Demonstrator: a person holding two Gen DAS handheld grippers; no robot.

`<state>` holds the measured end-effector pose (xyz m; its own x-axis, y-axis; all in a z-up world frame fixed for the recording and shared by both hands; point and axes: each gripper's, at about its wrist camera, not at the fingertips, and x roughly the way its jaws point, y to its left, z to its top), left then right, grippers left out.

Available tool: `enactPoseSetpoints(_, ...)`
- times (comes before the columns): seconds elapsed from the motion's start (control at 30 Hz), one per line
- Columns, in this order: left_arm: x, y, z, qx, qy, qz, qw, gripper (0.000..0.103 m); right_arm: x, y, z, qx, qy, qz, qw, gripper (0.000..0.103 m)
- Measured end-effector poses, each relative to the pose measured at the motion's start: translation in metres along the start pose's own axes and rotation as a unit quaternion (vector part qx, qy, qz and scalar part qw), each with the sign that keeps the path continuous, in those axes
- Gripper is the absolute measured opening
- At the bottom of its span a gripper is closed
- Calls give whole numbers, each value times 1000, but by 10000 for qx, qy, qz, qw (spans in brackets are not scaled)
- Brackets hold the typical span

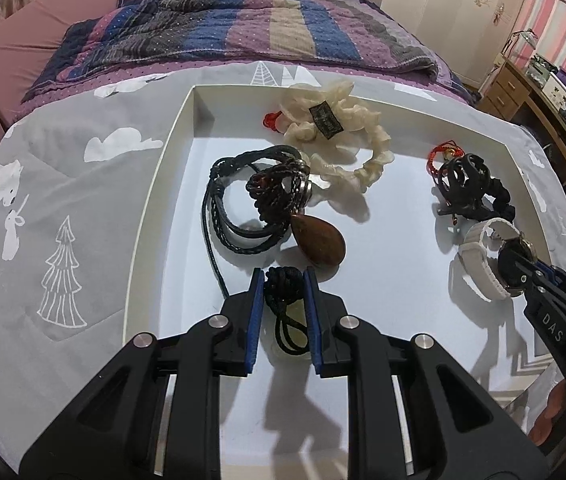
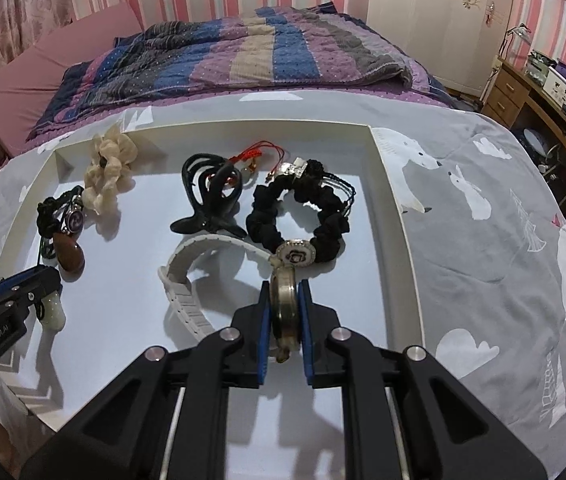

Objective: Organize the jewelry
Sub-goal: 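Carry the jade pendant with the left tool while the right tool carries the watch into the tray, then open the left tool to drop the jade pendant while the right tool releases the watch in the tray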

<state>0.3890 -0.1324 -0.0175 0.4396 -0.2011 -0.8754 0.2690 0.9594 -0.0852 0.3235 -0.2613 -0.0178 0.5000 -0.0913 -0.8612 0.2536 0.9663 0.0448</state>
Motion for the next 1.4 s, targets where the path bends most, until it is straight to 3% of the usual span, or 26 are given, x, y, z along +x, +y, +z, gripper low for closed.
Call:
enactPoseSetpoints(0.47,-6,0,-16,-68,-209,57,9997,18,-11,-6,-23,205,-257,223,9992,13)
enactPoseSetpoints(0.87,-10,-3,-28,-40,-424,202,9989,21,-10,4,-27,-51,-498,53,9987,15)
enactPoseSetpoints(0.97,-11,-3,-30,-19,-442,269,9987,32,-9,3,-27,-53,-541,87,9985,16)
enactPoseSetpoints(1.03,-10,-4,-31,5,-449,358,9984,49,-9,2,-27,-39,-533,119,9985,17)
enactPoseSetpoints(1.2,-13,-1,-31,-13,-490,404,9980,49,-9,-1,-26,-3,-479,222,9986,17)
enactPoseSetpoints(1.27,-15,0,-30,5,-487,387,9981,49,-10,-1,-25,-22,-438,301,9986,25)
enactPoseSetpoints(1.3,-18,-1,-29,16,-503,407,9979,49,-11,-1,-24,-4,-439,354,9984,35)
enactPoseSetpoints(1.4,-28,0,-25,33,-554,430,9975,50,-20,2,-21,-82,-511,398,9979,40)
